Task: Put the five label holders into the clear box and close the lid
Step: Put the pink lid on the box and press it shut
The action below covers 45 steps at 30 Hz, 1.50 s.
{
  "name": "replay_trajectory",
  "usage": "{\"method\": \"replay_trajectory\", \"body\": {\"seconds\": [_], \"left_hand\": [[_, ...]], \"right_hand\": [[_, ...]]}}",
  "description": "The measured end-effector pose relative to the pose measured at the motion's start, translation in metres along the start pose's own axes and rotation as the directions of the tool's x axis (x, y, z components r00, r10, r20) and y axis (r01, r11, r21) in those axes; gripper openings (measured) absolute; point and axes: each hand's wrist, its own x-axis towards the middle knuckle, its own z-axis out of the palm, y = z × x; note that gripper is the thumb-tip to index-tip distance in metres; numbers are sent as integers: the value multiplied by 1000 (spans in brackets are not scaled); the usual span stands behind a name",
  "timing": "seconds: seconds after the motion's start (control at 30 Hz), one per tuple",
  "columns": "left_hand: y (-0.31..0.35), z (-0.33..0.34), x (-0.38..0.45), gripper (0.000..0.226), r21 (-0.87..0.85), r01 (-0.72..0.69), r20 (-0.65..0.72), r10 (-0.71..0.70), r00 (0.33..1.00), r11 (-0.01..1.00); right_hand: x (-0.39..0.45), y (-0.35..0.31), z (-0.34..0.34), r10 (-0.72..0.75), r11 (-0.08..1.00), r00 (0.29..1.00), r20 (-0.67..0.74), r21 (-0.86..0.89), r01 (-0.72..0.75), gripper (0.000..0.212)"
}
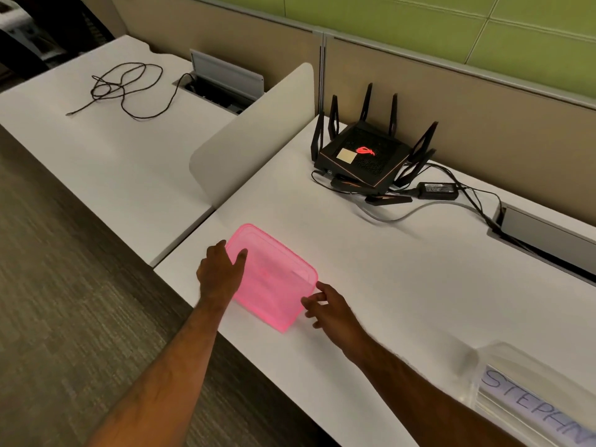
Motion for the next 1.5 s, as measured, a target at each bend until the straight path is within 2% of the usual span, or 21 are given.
{"method": "replay_trajectory", "body": {"seconds": [0.13,0.27,0.53,0.77,0.9,1.0,1.1,1.23,1.37,1.5], "left_hand": [[28,-10,-6,64,-78,-50,-40,47,998,996],[57,-12,-17,59,-250,-50,-29,44,999,967],[111,-5,-40,50,-452,-97,-9,105,994,887],[171,5,-69,65,-680,-1,127,119,985,733],[202,9,-95,71,-800,124,241,125,962,588],[222,10,-113,77,-827,198,312,136,940,527],[239,13,-132,75,-836,190,325,186,927,514],[257,18,-152,61,-817,119,303,245,921,565],[272,33,-170,34,-826,130,308,246,919,548],[283,46,-190,37,-857,169,347,302,888,487]], "right_hand": [[-11,-8,-19,-57,996,997,-49,59,60,56],[-23,-17,-43,-99,976,987,-126,181,121,54],[-45,-25,-99,-176,942,951,-256,238,238,46],[-73,-21,-152,-223,915,896,-383,236,328,29],[-94,-17,-179,-205,900,868,-453,261,349,25],[-112,-10,-199,-207,880,844,-494,283,381,28],[-131,0,-216,-201,863,815,-544,294,410,36],[-153,16,-233,-202,859,767,-609,266,437,38],[-174,30,-250,-190,868,726,-661,232,438,40],[-197,44,-267,-175,883,682,-710,193,428,43]]}}
